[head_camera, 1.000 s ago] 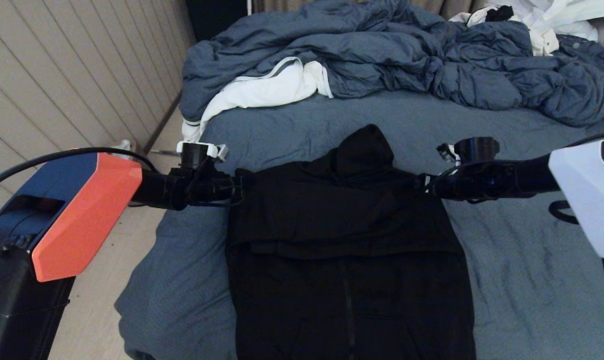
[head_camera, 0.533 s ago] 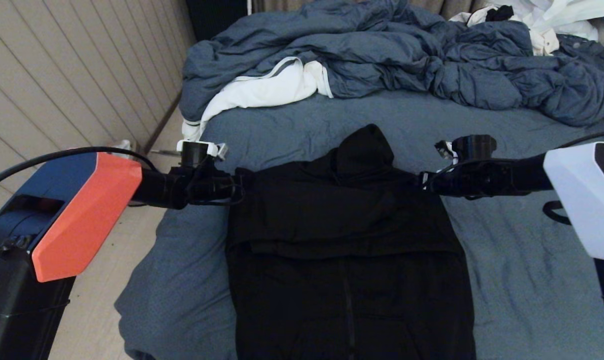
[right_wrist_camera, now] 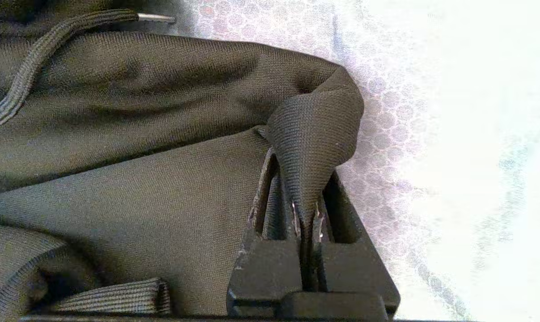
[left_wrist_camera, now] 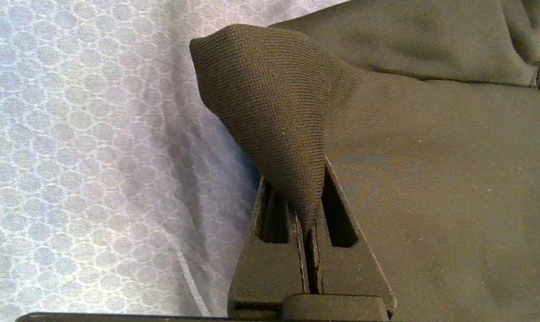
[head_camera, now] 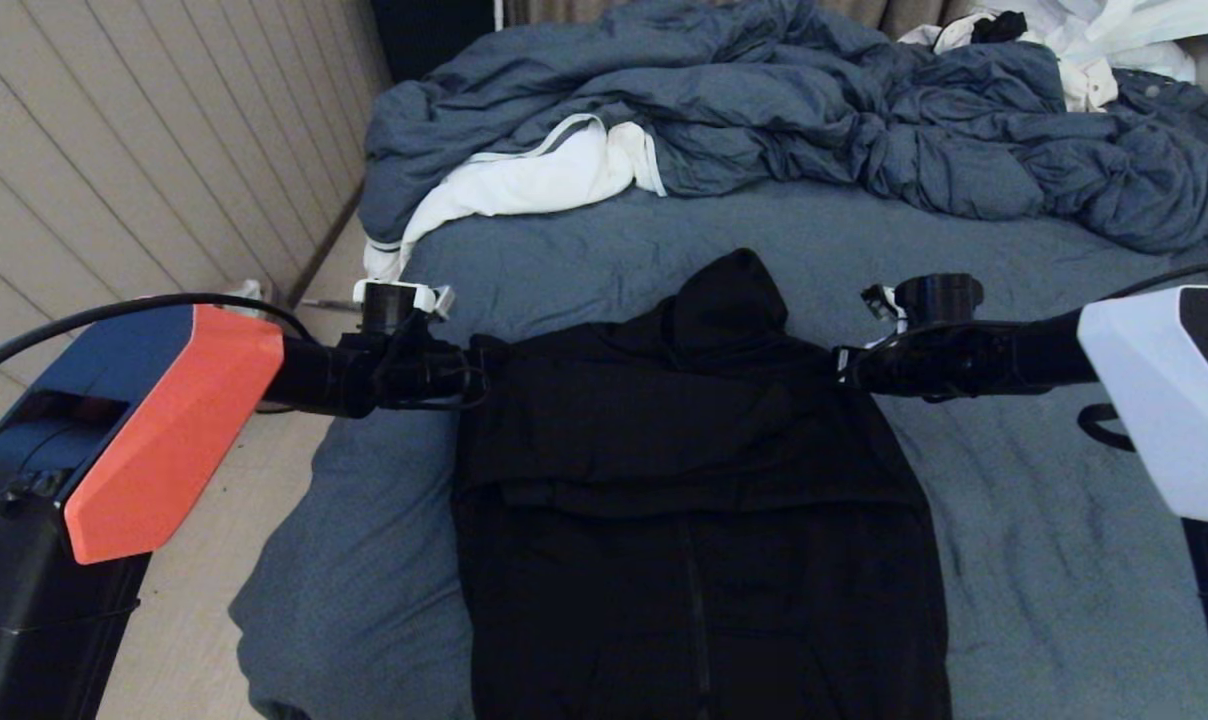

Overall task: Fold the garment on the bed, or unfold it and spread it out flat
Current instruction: Fold the black sweatshirt

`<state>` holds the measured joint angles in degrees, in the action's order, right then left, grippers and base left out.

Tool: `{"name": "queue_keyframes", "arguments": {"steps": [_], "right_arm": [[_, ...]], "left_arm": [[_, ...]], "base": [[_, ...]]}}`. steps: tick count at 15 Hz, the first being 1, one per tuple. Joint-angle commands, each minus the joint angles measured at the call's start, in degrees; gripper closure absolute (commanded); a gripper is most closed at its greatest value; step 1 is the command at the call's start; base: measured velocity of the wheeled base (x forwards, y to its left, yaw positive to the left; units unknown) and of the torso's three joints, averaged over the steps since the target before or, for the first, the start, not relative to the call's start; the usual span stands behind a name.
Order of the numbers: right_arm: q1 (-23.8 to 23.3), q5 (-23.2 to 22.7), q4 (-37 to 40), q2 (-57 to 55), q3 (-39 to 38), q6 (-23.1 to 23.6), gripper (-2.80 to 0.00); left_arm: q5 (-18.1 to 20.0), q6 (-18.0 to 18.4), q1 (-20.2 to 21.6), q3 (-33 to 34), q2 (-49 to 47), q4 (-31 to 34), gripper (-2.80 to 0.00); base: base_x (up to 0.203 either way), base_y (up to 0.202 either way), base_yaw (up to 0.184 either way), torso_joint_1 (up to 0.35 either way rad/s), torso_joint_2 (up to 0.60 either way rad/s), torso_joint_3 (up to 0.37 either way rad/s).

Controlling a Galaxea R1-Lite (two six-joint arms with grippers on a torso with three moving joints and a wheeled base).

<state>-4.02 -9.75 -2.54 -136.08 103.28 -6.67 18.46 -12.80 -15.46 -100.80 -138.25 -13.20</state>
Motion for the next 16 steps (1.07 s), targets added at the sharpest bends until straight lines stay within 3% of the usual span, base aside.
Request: {"name": "queue_keyframes", "arguments": {"steps": [1,6,10,16], "right_arm": [[0.0,0.2,-0.1,-0.1,0.8,-0.4,0.0],[0.8,4.9,0.0,0.2,4.7,-1.0,0.0],[1.6,8.1,-0.2,0.0,8.4,-1.3,0.0],[3.3,13.9,-8.2,-0.2,8.5,-0.8,0.0]], "left_arm": [[0.1,-0.1,0.0,-0.2,0.2,-0.2,0.0],[-0.6,-4.6,0.5,-5.5,0.1,0.4,0.0],[-1.0,-4.9,1.0,-8.5,0.1,0.5,0.0],[-1.1,-4.8,2.6,-10.2,1.5,0.6,0.0]], "base": [[0.0,0.0,0.0,0.0,0.0,0.0],[0.0,0.0,0.0,0.0,0.0,0.0],[0.0,0.0,0.0,0.0,0.0,0.0],[0.0,0.0,0.0,0.0,0.0,0.0]]}}
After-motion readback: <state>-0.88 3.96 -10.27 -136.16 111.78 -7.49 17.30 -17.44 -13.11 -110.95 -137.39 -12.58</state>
